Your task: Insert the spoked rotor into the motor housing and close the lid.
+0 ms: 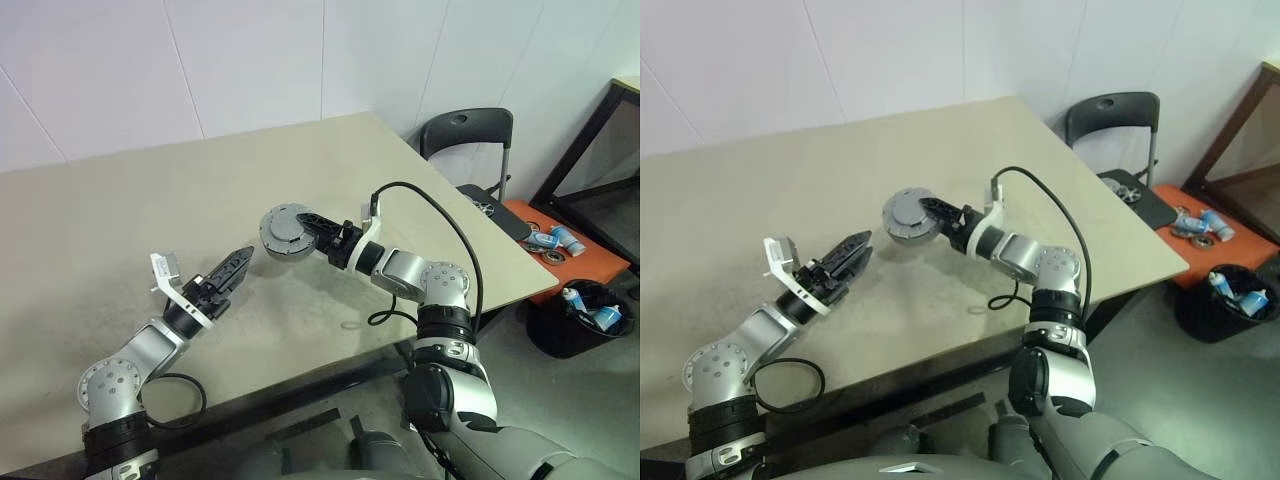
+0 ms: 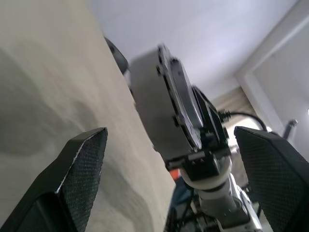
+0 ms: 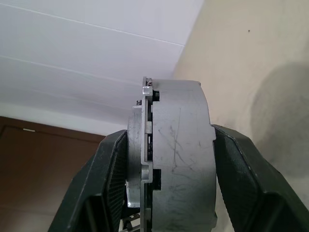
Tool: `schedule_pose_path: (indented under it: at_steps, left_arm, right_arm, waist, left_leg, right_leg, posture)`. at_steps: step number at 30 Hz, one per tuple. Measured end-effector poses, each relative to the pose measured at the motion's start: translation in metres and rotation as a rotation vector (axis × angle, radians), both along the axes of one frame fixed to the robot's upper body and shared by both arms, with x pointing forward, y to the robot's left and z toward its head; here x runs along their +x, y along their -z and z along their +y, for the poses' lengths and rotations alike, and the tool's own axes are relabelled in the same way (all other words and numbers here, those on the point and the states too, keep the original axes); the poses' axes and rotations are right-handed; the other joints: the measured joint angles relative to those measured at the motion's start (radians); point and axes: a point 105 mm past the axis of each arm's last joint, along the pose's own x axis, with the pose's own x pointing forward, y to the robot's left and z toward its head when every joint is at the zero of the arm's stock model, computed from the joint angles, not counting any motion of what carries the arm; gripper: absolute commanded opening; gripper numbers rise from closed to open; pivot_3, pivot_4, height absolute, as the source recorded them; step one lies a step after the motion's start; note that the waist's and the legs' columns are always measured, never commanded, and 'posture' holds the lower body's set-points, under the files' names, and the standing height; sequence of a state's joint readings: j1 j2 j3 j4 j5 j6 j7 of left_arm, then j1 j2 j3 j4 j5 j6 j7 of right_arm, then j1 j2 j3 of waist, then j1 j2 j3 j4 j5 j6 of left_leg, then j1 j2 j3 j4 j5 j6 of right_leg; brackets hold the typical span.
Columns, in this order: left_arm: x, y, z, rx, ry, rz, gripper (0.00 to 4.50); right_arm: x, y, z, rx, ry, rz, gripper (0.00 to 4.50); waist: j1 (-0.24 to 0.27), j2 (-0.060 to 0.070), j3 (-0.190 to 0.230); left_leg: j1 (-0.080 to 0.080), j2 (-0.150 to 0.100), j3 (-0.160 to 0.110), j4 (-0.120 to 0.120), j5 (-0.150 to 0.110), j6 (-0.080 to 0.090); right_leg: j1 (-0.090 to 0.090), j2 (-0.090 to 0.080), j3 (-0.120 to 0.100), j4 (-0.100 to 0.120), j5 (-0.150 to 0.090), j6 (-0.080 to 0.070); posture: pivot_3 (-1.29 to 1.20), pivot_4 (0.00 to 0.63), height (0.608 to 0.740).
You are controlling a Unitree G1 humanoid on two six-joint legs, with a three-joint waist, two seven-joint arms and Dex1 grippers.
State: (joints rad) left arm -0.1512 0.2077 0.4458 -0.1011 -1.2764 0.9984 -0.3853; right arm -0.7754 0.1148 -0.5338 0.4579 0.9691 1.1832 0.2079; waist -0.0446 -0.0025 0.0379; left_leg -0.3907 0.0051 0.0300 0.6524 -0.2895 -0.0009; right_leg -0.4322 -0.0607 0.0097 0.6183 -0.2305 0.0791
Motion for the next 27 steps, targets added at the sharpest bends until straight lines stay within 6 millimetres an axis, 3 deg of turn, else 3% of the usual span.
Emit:
schedule_pose_path:
  at_steps: [6,12,19,27]
  left_arm:
    - [0.016,0.008,-0.013,-0.049,0.013,0.030,4.46]
    - [0.033,0.000,-0.018,-0.063,0.011,-0.008,4.46]
    - [0.038,-0.016,-0.036,-0.101,0.063,-0.057,4.46]
    - [0.043,-0.006,-0.033,-0.116,0.027,-0.007,4.46]
  right_arm:
    - [-0.001,-0.006,0.005,0.008,-0.023,-0.017,2.32]
    - [-0.002,-0.008,0.005,0.013,-0.031,-0.021,2.32]
    - [-0.004,-0.008,0.008,0.007,-0.043,-0.024,2.32]
    - [-0.003,-0.007,0.007,0.000,-0.042,-0.022,2.32]
  waist:
    - [0.000,0.000,0.000]
    - [0.000,0.000,0.000]
    - [-0.001,-0.001,0.000]
    - [-0.001,-0.001,0.000]
  left_leg:
    - [0.000,0.000,0.000,0.004,0.000,0.000]
    - [0.000,-0.001,-0.001,0.011,0.000,0.001]
    - [0.001,-0.001,-0.001,0.014,0.000,0.001]
    - [0.001,-0.001,-0.001,0.014,0.000,0.001]
  right_leg:
    - [0.001,0.002,-0.001,0.003,0.000,0.000]
    - [0.002,0.003,-0.001,0.009,0.000,0.001]
    - [0.003,0.004,-0.001,0.010,0.001,0.002]
    - [0.003,0.004,-0.001,0.011,0.001,0.002]
  posture:
    - [0.00,0.000,0.740]
    - [0.00,0.000,0.740]
    - [0.00,0.000,0.740]
    - [0.00,0.000,0.740]
